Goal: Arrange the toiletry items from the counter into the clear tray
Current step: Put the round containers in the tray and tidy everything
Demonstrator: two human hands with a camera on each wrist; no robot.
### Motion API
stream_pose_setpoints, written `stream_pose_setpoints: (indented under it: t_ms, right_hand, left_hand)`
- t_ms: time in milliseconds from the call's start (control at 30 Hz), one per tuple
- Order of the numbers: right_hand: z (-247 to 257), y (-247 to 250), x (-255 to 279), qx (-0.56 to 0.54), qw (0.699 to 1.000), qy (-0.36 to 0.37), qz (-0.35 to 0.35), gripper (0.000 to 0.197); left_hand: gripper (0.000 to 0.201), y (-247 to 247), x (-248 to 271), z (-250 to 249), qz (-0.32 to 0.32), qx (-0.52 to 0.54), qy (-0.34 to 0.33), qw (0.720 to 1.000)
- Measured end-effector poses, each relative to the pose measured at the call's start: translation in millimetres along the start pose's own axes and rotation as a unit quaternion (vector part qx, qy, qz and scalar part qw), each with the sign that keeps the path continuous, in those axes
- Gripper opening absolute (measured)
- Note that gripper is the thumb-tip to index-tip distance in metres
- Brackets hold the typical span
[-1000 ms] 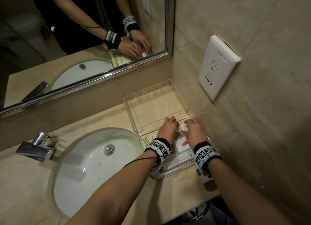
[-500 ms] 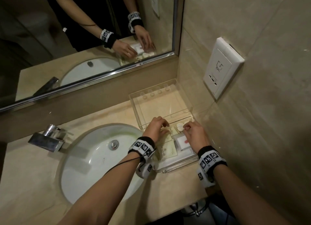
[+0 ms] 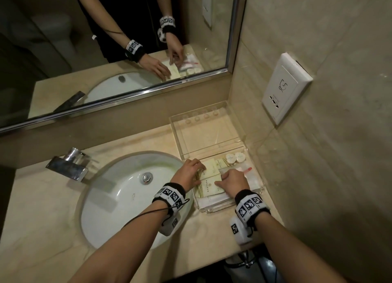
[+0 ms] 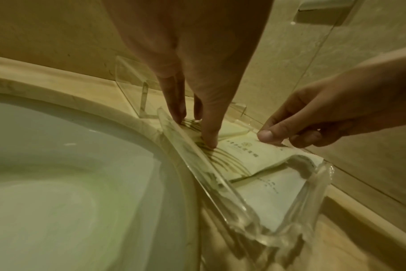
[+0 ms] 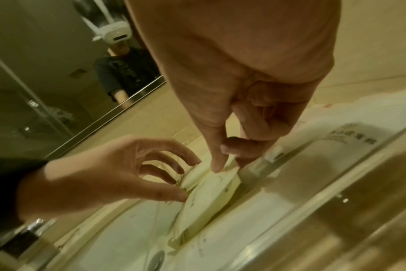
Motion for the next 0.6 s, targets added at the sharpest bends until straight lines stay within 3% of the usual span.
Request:
stream_pose_setpoints:
  t_ms: [233, 600]
  right_hand:
    - [-1, -2, -2, -0.052, 0.998, -0.02, 0.016, 0.006]
    - [11, 2, -4, 0.005, 0.999, 0.007, -0.037, 0.033]
  left_hand:
    - [0.049, 1, 4, 0, -0.02, 0.004, -0.006, 1.0]
    - [0.055, 0, 3, 1, 0.007, 0.001, -0.01, 1.0]
Point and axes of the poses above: each hand's wrist, its own x-axis away from the middle knuckle, its own y-axis out of the back of the hand, z = x × y, the point moved 5 cm from there along -x, towards the middle knuckle, and after that the axes turned 2 degrees about -y, right-handed, at the moved point
